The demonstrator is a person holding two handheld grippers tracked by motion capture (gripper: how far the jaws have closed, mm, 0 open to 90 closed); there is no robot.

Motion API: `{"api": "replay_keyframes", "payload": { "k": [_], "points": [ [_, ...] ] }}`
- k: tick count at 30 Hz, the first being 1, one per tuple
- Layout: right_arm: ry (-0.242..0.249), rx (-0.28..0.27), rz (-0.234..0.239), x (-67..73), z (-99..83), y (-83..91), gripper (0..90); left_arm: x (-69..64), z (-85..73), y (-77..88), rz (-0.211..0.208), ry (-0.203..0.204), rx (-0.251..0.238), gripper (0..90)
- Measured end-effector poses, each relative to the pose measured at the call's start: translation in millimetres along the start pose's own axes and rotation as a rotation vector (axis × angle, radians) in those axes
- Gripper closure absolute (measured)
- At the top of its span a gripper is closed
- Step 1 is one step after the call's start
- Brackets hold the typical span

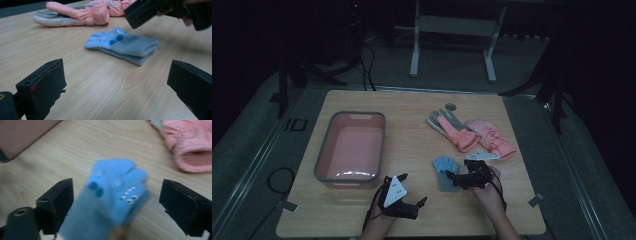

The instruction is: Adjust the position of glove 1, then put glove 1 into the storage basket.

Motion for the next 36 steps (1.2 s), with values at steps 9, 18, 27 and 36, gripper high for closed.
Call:
{"api": "replay_keyframes", "payload": {
  "k": [9,18,27,36],
  "points": [
    [0.04,-0.03,0.062,-17.7,2.7,17.5,13.9,-9.8,7.5,-7.5,-0.146,0.012,0.122,1.8],
    [-0.025,-0.009,0.113,-22.3,7.1,24.2,12.0,-19.8,22.7,-23.8,-0.271,-0.066,0.131,1.8],
    [-0.059,0.021,0.13,-24.4,18.7,4.5,31.4,-21.5,39.8,-53.1,-0.318,-0.226,0.177,15.9],
    [-0.053,0.098,0.089,-20.6,14.4,-30.0,30.4,-33.5,31.0,-79.8,-0.385,-0.418,0.291,32.1]
  ]
}}
Point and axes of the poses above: each handheld gripper's, and its own axes: y roughly backward along the jaws, z roughly out of its top, x roughly to its left, the point moved 6 cm from there along -y, roughly forward along the jaws, and after that the axes turned 3 degrees about -x, right-handed, at the moved point
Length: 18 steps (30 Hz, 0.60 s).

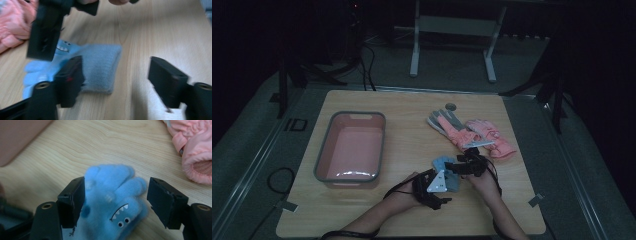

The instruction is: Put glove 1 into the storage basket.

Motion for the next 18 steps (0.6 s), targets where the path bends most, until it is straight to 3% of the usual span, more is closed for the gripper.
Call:
{"api": "replay_keyframes", "payload": {
  "k": [3,5,12,15,18],
  "points": [
    [0.003,0.015,-0.017,0.2,-3.2,-7.9,29.5,1.5,-3.0,-7.2,-0.011,-0.022,0.038,38.7],
    [0.019,0.029,-0.038,0.2,-6.3,-11.6,28.7,4.2,-2.0,-8.3,-0.011,-0.007,0.03,41.8],
    [0.043,0.036,-0.075,0.6,-16.0,-18.7,26.9,10.6,-7.3,-17.1,0.011,0.003,0.074,50.2],
    [0.051,0.026,-0.07,0.8,-17.2,-18.2,29.0,12.5,-8.2,-17.2,0.022,0.022,0.07,57.6],
    [0.067,0.002,-0.051,2.5,-19.2,-17.1,42.6,15.0,-9.5,-17.9,0.019,0.063,0.07,60.8]
  ]
}}
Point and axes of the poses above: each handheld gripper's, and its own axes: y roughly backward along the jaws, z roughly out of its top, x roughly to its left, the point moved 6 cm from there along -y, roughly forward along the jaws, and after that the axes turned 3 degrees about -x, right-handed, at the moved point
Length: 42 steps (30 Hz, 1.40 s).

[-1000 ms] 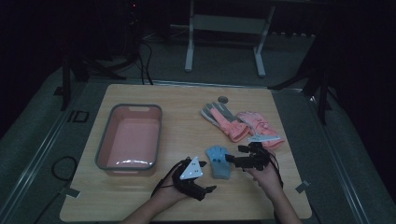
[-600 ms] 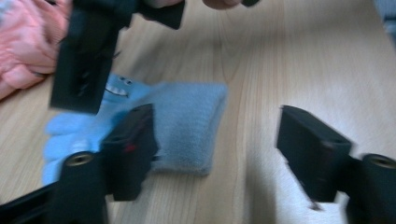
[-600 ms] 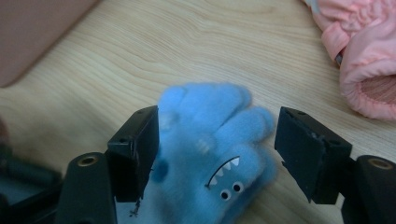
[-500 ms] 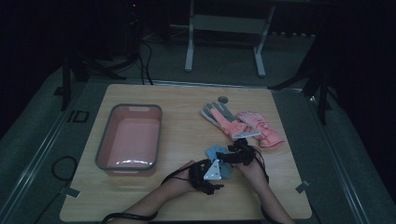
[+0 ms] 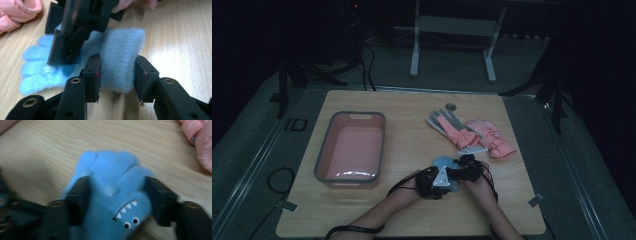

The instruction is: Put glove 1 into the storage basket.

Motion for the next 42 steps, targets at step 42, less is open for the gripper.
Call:
{"api": "replay_keyframes", "payload": {
  "k": [42],
  "points": [
    [-0.019,-0.097,0.185,40.7,86.0,25.6,80.3,43.1,34.8,82.5,0.078,0.053,0.043,78.8]
  ]
}}
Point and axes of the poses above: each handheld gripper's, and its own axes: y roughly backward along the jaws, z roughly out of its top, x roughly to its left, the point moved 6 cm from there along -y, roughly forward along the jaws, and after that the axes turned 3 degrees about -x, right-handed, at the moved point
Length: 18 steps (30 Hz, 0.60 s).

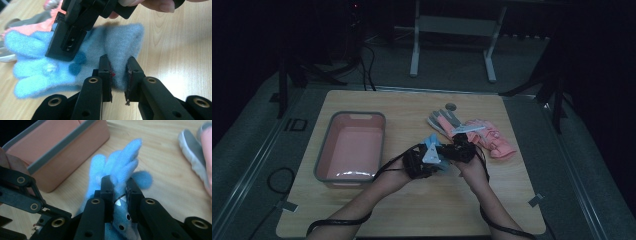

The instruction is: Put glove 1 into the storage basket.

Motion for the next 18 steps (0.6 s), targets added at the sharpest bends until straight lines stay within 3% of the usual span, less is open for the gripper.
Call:
{"api": "replay_keyframes", "payload": {
  "k": [10,18],
  "points": [
    [0.045,-0.006,-0.007,18.2,28.9,-12.6,80.6,16.3,-4.4,27.7,0.037,0.03,0.002,78.7],
    [0.075,-0.011,0.02,37.3,49.7,-30.4,80.9,29.2,-16.6,53.8,0.078,0.044,0.021,78.8]
  ]
}}
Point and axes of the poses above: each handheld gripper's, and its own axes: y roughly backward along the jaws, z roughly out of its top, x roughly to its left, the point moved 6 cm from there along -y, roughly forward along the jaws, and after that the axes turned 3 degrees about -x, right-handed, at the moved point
